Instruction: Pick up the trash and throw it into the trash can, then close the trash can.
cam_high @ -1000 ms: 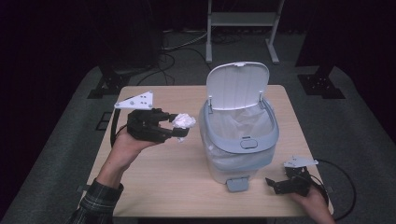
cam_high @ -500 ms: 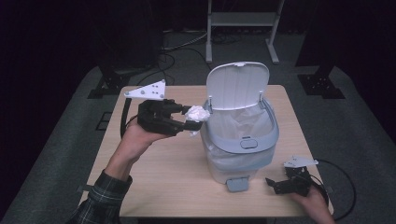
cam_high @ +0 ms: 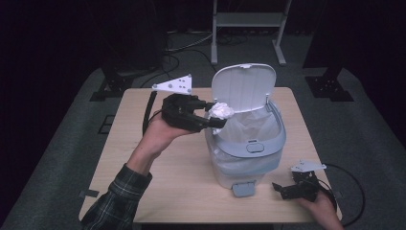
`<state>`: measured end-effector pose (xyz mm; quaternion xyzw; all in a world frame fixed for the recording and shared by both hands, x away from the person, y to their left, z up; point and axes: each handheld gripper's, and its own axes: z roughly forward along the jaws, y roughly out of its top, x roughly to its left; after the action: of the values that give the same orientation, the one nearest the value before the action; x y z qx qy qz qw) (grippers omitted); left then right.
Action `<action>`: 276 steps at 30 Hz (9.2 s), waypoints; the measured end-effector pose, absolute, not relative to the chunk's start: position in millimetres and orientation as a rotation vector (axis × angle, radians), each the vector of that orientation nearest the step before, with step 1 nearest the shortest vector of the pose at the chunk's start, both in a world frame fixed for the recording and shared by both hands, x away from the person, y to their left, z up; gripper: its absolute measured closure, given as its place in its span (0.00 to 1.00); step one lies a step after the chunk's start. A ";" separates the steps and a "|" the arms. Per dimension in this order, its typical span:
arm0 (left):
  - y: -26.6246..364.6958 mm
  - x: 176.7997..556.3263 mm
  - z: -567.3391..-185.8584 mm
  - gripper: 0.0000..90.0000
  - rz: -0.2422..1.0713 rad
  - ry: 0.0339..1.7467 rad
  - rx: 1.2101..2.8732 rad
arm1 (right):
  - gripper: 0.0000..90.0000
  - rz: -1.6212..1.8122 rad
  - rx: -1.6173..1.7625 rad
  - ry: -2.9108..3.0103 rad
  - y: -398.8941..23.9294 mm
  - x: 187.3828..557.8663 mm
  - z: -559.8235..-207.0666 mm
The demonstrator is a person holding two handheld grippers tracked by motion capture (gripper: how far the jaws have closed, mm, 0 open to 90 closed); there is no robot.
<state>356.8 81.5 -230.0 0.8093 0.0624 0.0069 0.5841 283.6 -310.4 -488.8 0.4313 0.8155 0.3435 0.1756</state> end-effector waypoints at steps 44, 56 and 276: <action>43.4 377.1 -240.1 0.06 0.056 0.208 1.864 | 0.00 0.970 1.231 2.303 -311.0 282.6 -488.7; 81.0 377.2 -237.0 0.49 0.128 0.200 1.850 | 0.00 0.969 1.232 2.302 -311.4 281.6 -488.8; 234.5 295.3 -473.8 0.00 0.350 0.844 2.232 | 0.00 0.973 1.225 2.307 -311.2 281.8 -488.7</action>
<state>295.3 234.5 -473.8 0.8646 0.3268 0.1357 0.3567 281.8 -311.2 -488.7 0.4326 0.8147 0.3436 0.1759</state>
